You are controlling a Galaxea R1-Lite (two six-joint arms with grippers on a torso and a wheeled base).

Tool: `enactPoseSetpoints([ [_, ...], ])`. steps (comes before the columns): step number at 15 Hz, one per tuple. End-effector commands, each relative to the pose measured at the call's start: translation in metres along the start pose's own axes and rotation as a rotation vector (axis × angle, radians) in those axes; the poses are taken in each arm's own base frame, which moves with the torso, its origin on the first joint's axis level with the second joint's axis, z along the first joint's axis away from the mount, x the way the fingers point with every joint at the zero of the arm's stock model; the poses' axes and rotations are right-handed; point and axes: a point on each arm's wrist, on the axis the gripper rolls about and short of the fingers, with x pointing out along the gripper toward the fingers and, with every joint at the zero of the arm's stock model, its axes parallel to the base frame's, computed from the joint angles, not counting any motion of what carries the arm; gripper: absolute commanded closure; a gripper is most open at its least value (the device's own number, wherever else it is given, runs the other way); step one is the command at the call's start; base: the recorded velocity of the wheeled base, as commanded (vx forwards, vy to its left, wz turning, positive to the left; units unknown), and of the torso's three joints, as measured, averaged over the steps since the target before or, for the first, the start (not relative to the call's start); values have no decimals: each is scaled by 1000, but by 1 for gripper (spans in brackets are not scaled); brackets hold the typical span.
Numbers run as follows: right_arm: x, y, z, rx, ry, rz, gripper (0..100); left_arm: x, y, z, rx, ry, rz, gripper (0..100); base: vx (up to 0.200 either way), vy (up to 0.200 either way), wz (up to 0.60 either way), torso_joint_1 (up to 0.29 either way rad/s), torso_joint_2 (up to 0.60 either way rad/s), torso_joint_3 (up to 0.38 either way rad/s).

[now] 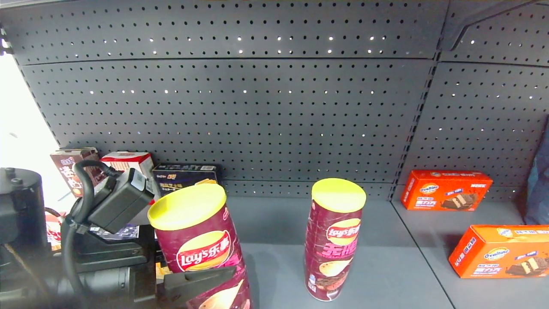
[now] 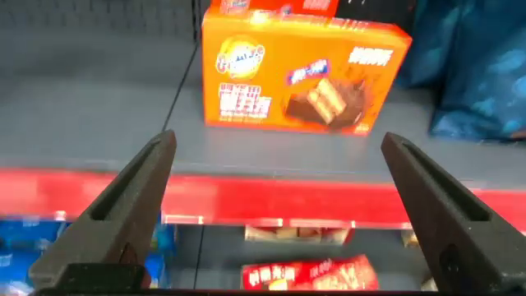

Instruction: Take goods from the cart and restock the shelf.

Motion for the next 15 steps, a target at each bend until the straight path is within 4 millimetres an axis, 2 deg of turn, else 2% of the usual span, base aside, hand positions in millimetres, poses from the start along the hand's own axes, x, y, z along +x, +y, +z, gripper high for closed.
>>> enactPoseSetpoints([
  [1, -1, 0, -1, 36, -8, 1, 0, -3, -1, 0, 2, -9, 4, 100, 0, 0, 0, 0, 0, 0],
  [3, -1, 0, -1, 53, -7, -2, 0, -4, -1, 3, 9, -21, 3, 100, 0, 0, 0, 0, 0, 0],
  [6, -6, 2, -10, 75, -11, 138, 0, -3, -1, 14, 26, -49, -2, 100, 0, 0, 0, 0, 0, 0],
  [10, -6, 2, -9, 81, -18, 130, 0, 11, 5, 23, 35, -41, -8, 100, 0, 0, 0, 0, 0, 0],
  [14, -6, 2, -9, 81, -18, 130, 0, 15, 10, 27, 48, -42, 4, 100, 0, 0, 0, 0, 0, 0],
  [15, -6, 2, -9, 81, -18, 130, 0, 19, 19, 26, 43, -31, 29, 100, 0, 0, 0, 0, 0, 0],
])
